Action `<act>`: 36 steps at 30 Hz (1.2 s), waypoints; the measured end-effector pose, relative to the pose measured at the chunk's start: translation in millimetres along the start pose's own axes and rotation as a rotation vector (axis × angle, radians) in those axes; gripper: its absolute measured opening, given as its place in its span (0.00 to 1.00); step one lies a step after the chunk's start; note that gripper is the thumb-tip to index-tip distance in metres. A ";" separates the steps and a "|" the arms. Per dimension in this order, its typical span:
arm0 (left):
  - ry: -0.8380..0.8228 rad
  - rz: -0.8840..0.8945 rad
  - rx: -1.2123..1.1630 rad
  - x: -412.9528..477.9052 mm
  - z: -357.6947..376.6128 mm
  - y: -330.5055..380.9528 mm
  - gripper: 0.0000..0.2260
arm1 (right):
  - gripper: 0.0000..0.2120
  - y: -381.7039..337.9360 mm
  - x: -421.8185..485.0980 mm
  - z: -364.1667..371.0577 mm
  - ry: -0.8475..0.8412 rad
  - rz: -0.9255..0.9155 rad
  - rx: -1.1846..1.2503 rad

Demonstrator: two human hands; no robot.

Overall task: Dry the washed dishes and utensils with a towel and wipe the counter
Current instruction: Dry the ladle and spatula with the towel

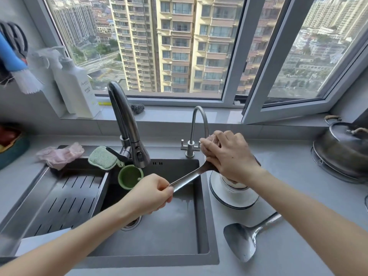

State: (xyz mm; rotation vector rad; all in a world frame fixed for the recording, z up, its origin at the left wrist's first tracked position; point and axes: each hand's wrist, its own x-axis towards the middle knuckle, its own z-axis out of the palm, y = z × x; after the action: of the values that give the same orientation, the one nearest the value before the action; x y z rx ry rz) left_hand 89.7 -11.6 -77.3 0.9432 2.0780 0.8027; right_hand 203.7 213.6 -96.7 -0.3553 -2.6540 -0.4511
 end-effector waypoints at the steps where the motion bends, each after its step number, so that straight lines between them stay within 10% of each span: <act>1: 0.001 0.012 0.033 -1.2 -2.3 -1.8 0.15 | 0.20 5.2 -1.6 -1.9 -0.016 -0.050 0.028; 13: -0.019 0.079 0.018 1.7 -9.5 11.0 0.15 | 0.13 14.3 -20.3 -25.3 0.226 0.530 0.513; 18: -0.097 0.014 -0.130 9.7 2.3 19.9 0.15 | 0.13 14.7 -25.7 -22.9 0.593 1.240 1.446; 23: -0.163 0.007 -0.363 17.8 18.1 48.2 0.16 | 0.06 -28.5 -20.1 -24.9 0.637 1.341 2.038; 27: -0.133 0.096 -0.361 33.5 20.8 75.9 0.13 | 0.10 -54.6 -19.1 -34.5 0.615 1.370 1.774; 30: -0.092 0.100 -0.275 42.7 14.1 79.3 0.13 | 0.09 -41.5 -52.8 -51.4 0.590 1.325 1.133; 33: -0.034 0.141 -0.034 53.2 10.7 83.0 0.14 | 0.11 -21.7 -81.7 -76.0 0.526 0.924 0.316; 36: -0.070 0.297 0.311 60.1 15.6 104.4 0.15 | 0.17 11.8 -79.3 -87.5 0.284 0.526 0.133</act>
State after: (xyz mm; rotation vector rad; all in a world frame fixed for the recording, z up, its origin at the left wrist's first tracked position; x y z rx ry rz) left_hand 111.2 97.0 -27.6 1.4538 2.0648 0.5883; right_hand 308.7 178.6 -54.0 -0.8476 -2.1872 -0.1404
